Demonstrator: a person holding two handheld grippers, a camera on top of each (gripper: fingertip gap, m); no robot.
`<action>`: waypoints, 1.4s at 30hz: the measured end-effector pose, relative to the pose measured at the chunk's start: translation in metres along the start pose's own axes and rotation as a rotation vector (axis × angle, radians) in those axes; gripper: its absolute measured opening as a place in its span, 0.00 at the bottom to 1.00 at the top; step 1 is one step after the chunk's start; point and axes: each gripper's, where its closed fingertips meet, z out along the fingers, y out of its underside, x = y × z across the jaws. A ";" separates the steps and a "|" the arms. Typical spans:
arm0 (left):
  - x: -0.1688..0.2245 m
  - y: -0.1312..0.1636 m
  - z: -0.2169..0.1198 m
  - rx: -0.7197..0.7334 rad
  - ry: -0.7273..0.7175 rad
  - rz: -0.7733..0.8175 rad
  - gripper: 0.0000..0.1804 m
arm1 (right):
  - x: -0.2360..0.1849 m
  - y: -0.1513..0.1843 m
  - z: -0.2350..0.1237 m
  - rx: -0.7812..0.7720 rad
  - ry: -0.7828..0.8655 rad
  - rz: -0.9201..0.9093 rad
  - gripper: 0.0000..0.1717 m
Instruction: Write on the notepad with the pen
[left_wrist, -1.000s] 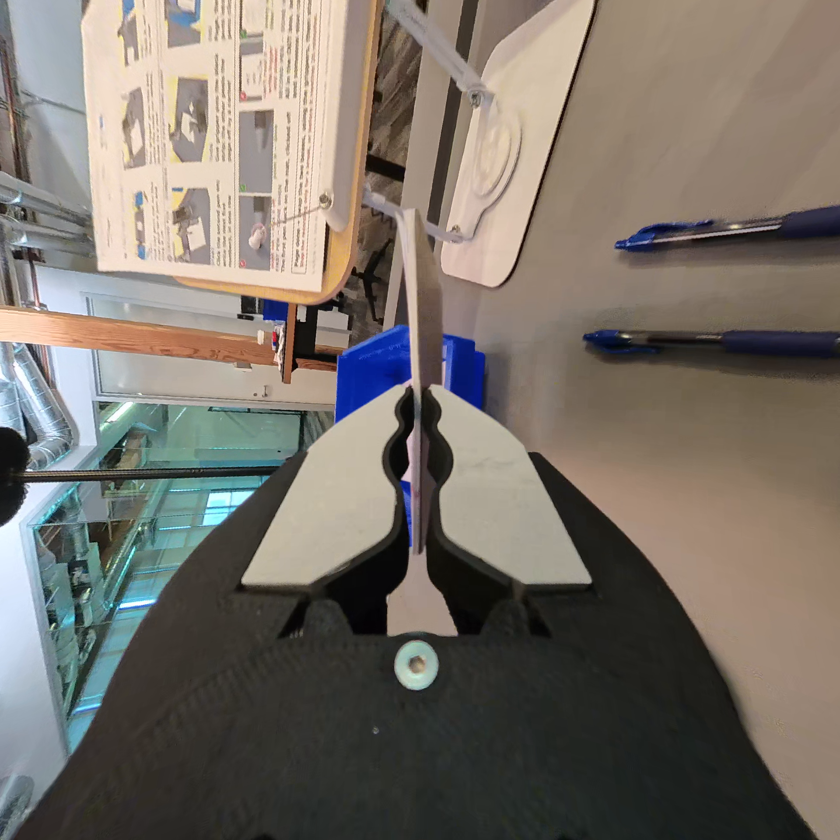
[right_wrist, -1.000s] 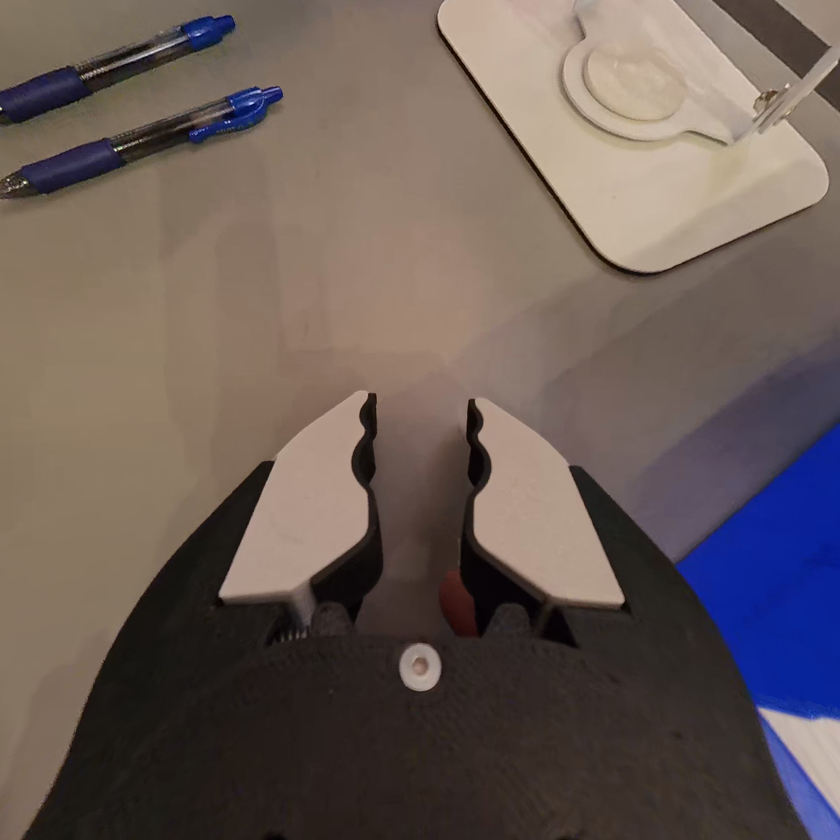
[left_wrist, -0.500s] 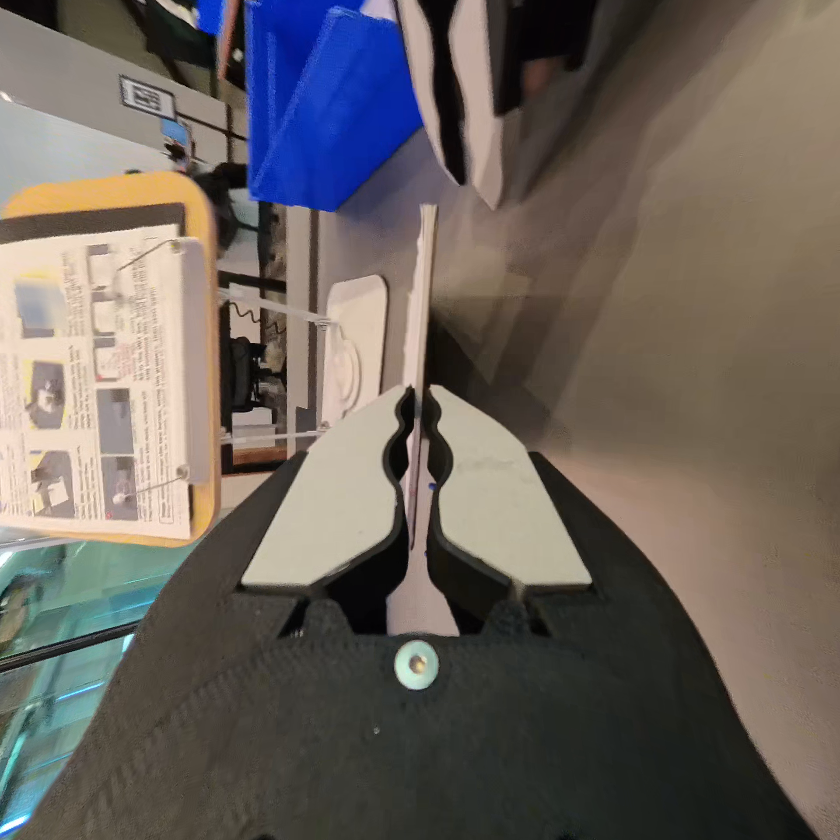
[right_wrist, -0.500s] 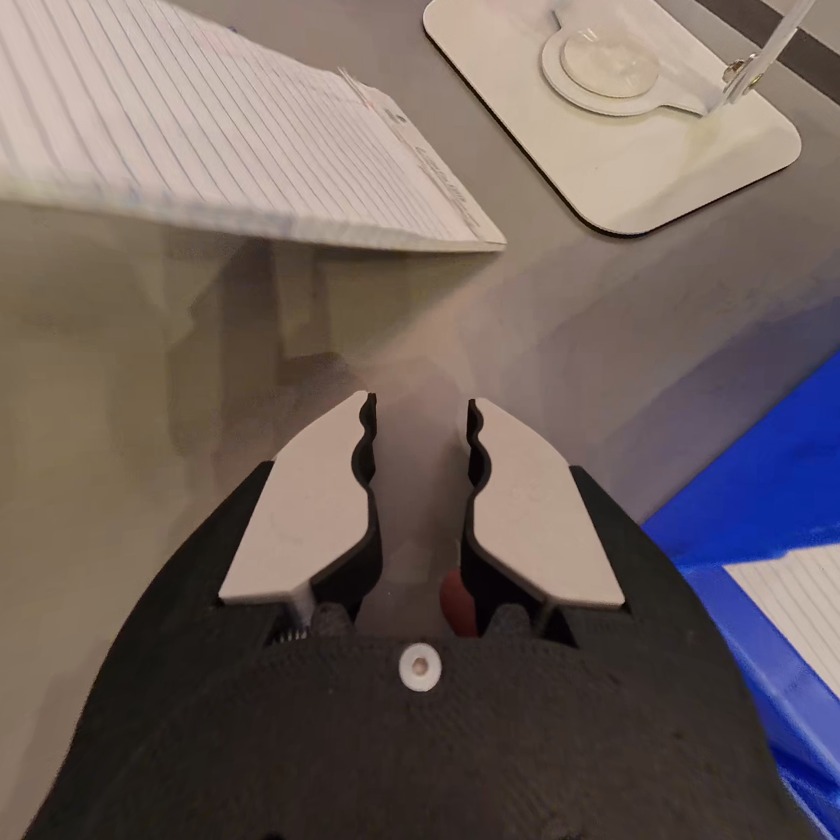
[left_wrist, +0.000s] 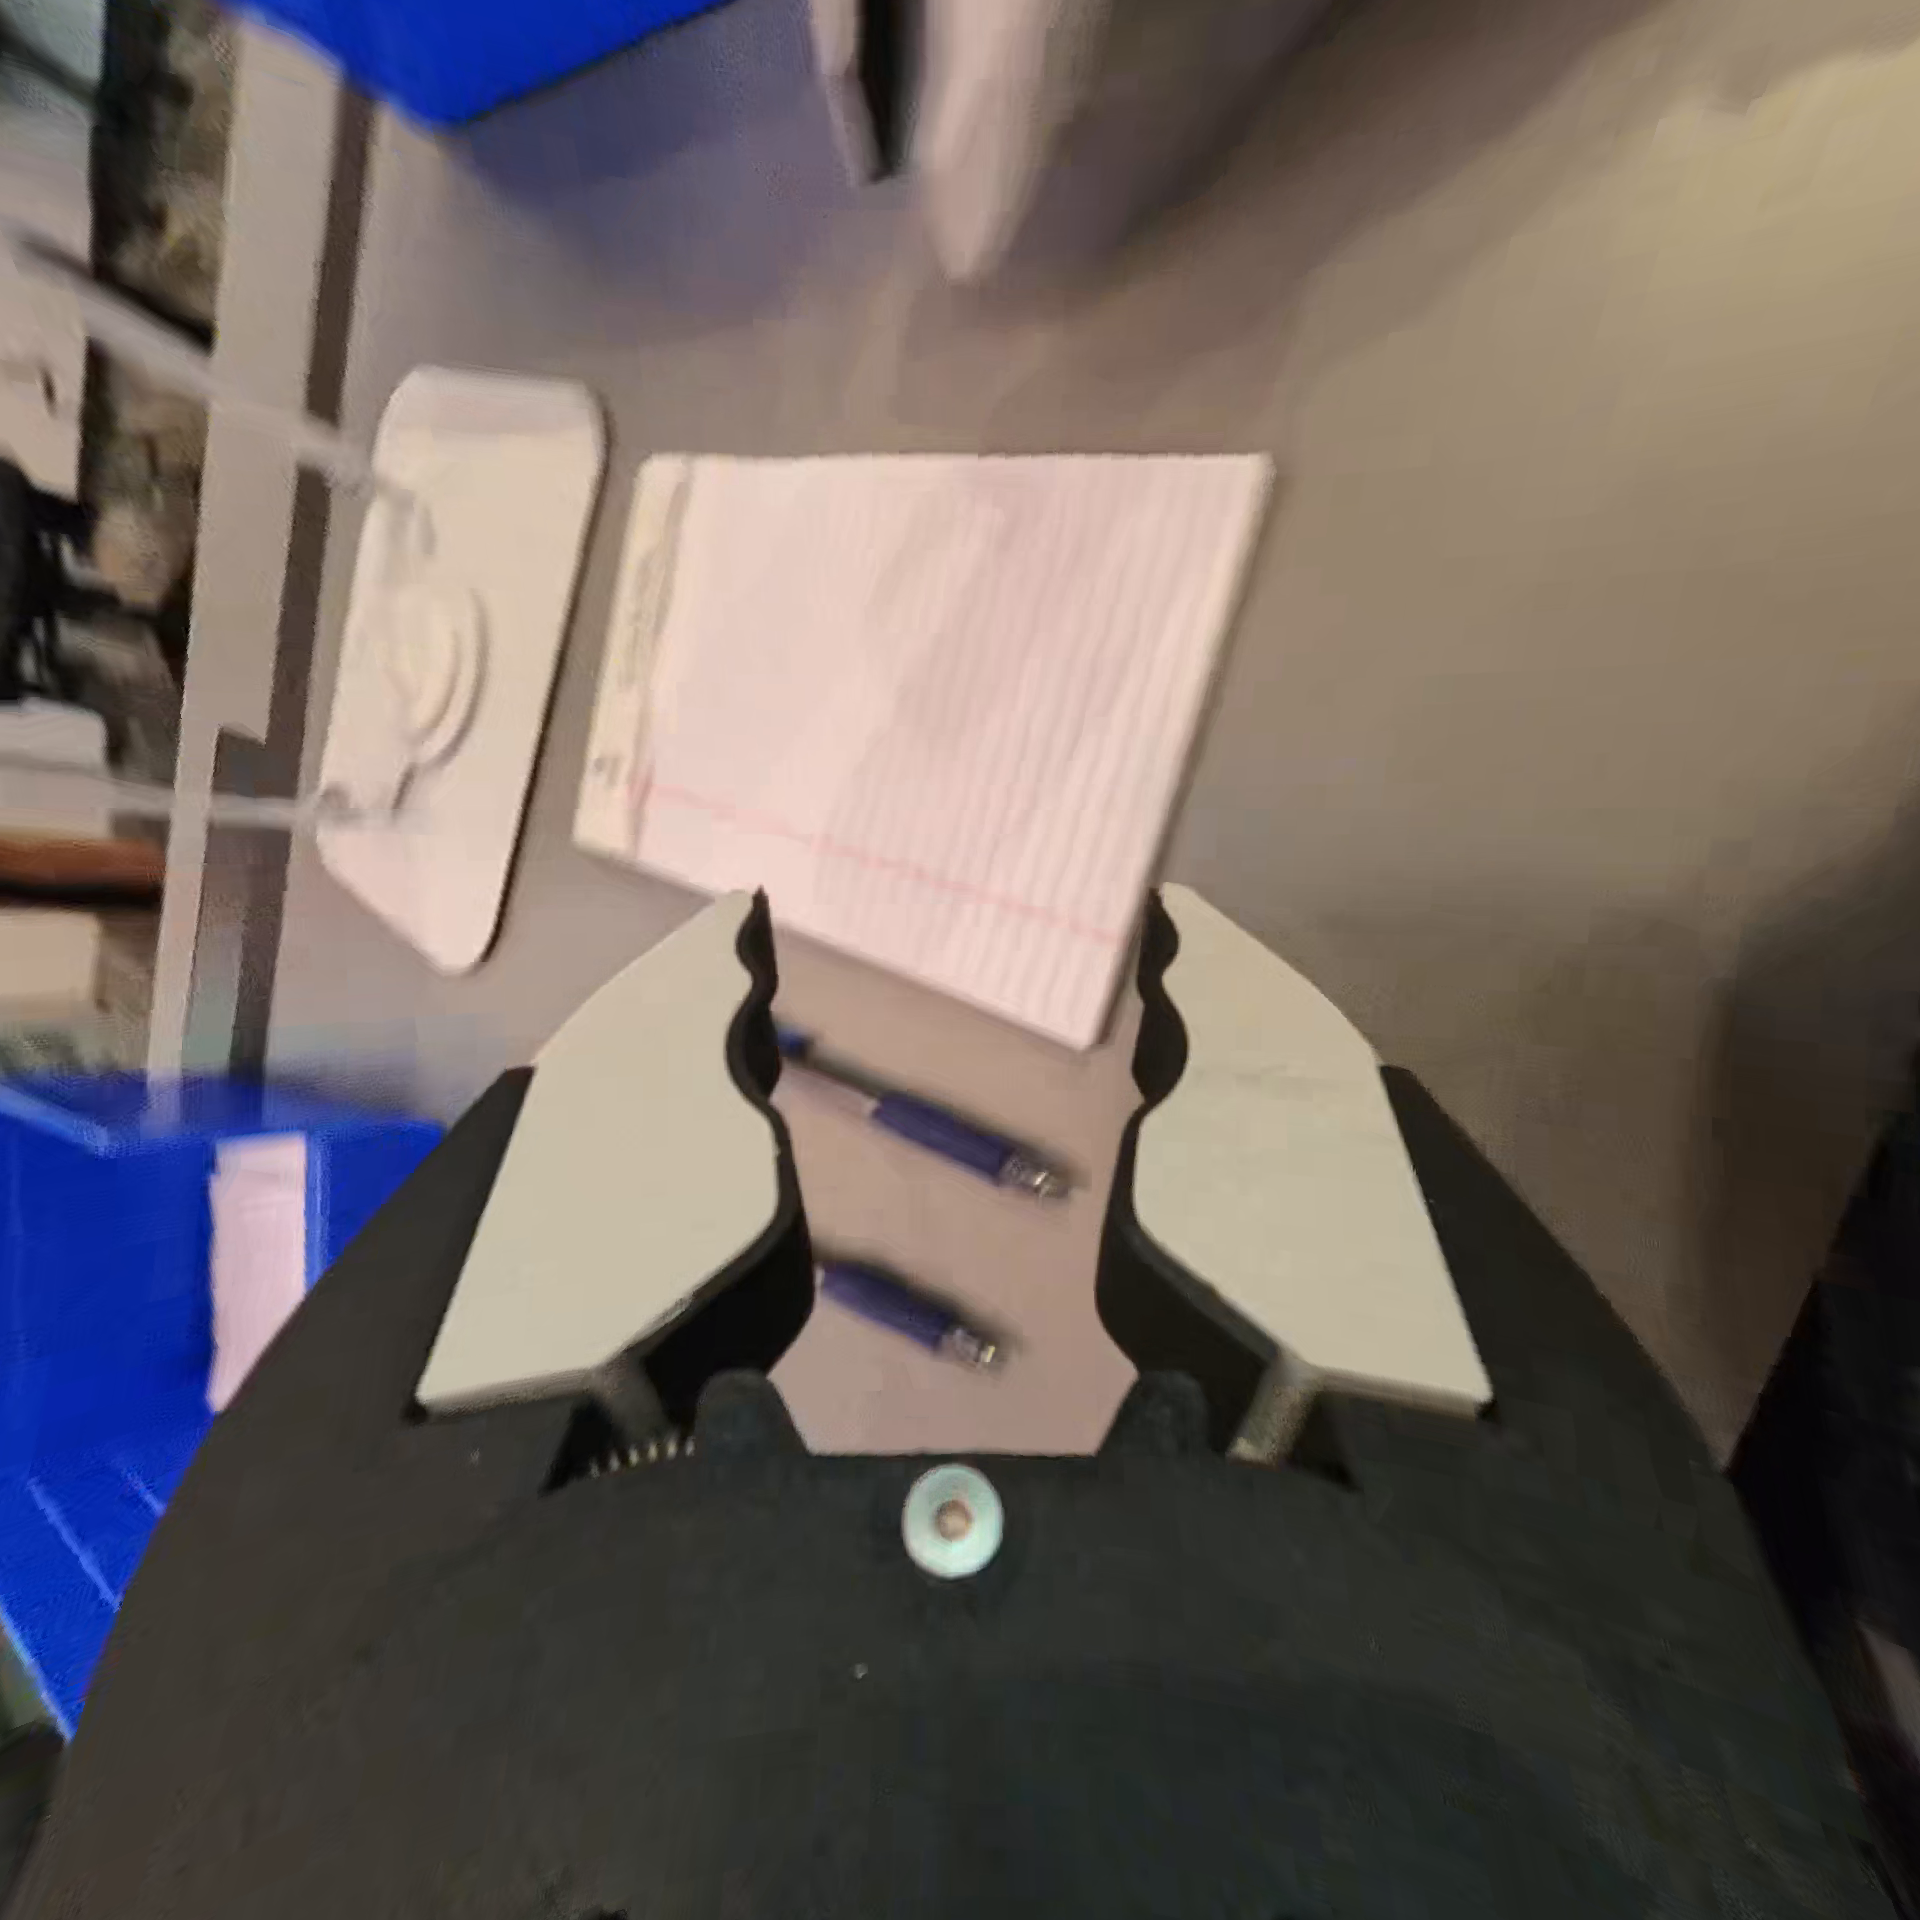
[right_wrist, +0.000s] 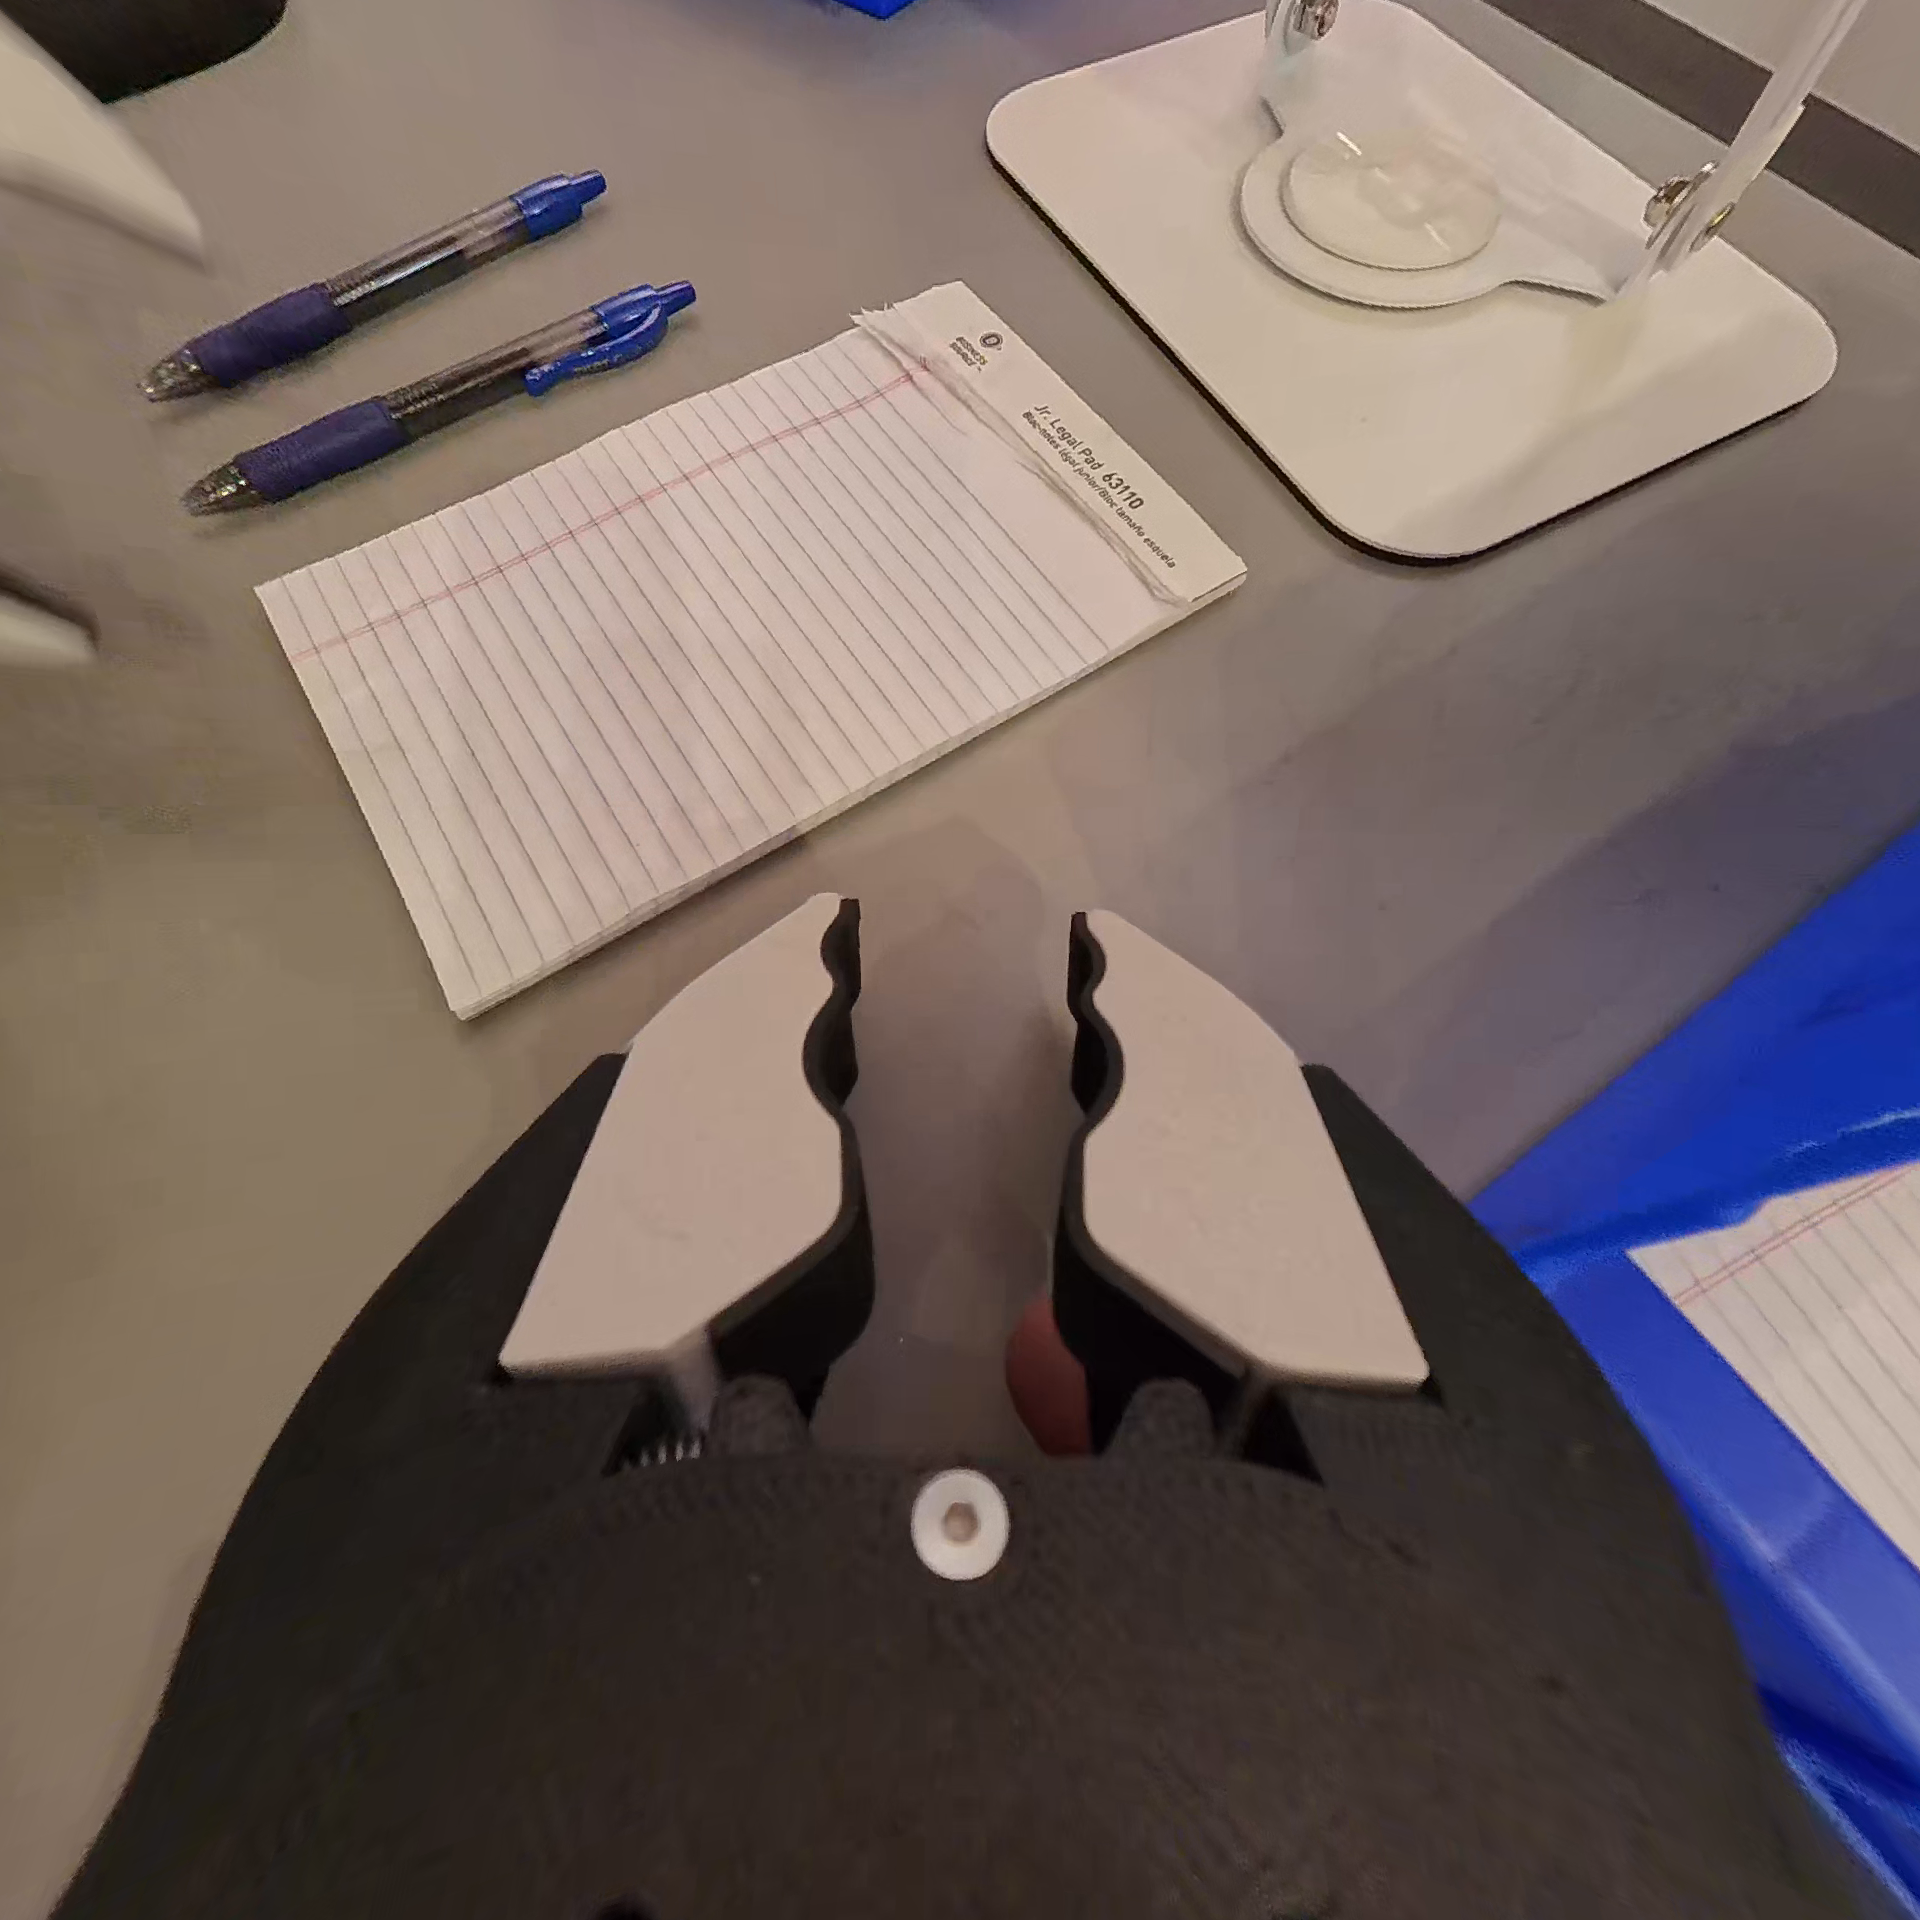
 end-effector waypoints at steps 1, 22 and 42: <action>-0.016 0.008 -0.007 -0.002 -0.011 -0.077 0.35 | 0.000 0.000 0.000 0.001 -0.003 0.000 0.22; -0.058 0.130 0.032 -0.344 0.029 -0.694 0.05 | -0.007 -0.006 -0.007 0.048 -0.052 0.004 0.22; -0.044 -0.088 0.082 0.478 0.434 -1.282 0.05 | 0.004 0.010 -0.029 0.062 0.001 0.049 0.22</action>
